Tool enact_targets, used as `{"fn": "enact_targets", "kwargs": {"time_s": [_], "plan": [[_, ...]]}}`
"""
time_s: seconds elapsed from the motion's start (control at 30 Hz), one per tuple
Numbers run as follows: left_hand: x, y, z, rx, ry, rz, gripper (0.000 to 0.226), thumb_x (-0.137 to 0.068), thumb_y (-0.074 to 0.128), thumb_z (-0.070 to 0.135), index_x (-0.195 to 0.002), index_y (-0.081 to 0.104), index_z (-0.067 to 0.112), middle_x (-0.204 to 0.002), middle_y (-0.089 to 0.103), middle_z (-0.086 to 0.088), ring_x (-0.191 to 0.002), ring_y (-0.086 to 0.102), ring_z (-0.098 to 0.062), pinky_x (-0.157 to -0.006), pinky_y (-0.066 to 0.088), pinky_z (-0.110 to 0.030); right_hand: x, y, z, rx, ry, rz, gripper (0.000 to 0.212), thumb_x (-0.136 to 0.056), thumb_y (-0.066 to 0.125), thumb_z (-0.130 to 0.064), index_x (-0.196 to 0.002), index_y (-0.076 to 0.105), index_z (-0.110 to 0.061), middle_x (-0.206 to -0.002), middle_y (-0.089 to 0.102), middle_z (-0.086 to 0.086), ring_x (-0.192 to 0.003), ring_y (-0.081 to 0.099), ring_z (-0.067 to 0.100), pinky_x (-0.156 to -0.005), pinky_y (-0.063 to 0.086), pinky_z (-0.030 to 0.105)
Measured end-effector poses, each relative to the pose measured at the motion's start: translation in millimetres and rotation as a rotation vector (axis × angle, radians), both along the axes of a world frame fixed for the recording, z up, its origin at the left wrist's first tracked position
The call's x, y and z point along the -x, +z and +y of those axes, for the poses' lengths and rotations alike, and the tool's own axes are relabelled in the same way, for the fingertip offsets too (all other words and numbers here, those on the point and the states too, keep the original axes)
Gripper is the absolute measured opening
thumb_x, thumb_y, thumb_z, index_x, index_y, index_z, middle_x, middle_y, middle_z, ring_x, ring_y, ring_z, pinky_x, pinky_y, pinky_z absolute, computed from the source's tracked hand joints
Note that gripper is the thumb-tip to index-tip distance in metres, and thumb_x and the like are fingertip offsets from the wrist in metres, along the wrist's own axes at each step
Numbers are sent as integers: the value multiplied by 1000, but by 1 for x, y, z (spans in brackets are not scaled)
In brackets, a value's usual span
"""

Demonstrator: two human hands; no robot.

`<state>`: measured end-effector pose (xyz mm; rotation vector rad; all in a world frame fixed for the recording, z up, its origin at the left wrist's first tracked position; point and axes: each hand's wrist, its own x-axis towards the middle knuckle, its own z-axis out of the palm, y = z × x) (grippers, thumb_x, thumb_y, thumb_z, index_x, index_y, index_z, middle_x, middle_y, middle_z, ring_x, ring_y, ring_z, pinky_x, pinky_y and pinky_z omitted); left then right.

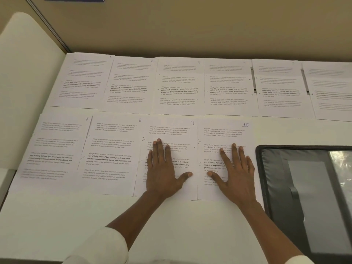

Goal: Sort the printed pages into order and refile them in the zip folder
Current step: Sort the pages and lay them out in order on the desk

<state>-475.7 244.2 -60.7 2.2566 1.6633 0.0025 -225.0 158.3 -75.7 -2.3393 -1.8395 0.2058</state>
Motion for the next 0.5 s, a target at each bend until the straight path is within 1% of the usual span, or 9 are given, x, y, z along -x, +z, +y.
{"fn": "enact_targets", "kwargs": {"time_s": [0.17,0.27,0.37,0.43,0.5], "plan": [[1,-1,0,-18,7,-12,128,-82,38,95,-167,9,4,-173,-21,-15,-160,-24,-28,-131,1,-53,3,1,-2,4,-11,-11,93,-92,41,-84,-166,27,-28,-176,0,6,-163,-2,28,-128,15,59],[1,-1,0,-12,6,1,129,-81,36,97,-167,8,5,-173,-21,-15,-160,-23,-28,-131,3,-54,4,2,-1,10,-16,-11,93,-92,40,-84,-166,27,-28,-176,0,6,-163,-2,28,-128,15,59],[1,0,0,-6,9,-3,129,-81,37,97,-167,7,5,-173,-22,-14,-160,-23,-28,-131,1,-53,4,3,-1,21,-12,-10,92,-93,40,-84,-166,28,-29,-177,0,6,-163,-2,27,-128,15,58],[0,2,-1,-1,19,-14,130,-81,38,97,-167,8,5,-173,-22,-14,-160,-23,-28,-131,-1,-51,4,2,-2,13,-17,-6,91,-93,41,-83,-165,30,-29,-176,3,7,-163,1,28,-128,15,57],[-1,4,-2,-1,28,-45,128,-81,40,96,-167,10,6,-173,-20,-14,-160,-22,-28,-130,-1,-51,4,3,-5,-11,-46,21,89,-92,47,-80,-162,37,-26,-175,12,10,-162,9,30,-127,17,56]]}}
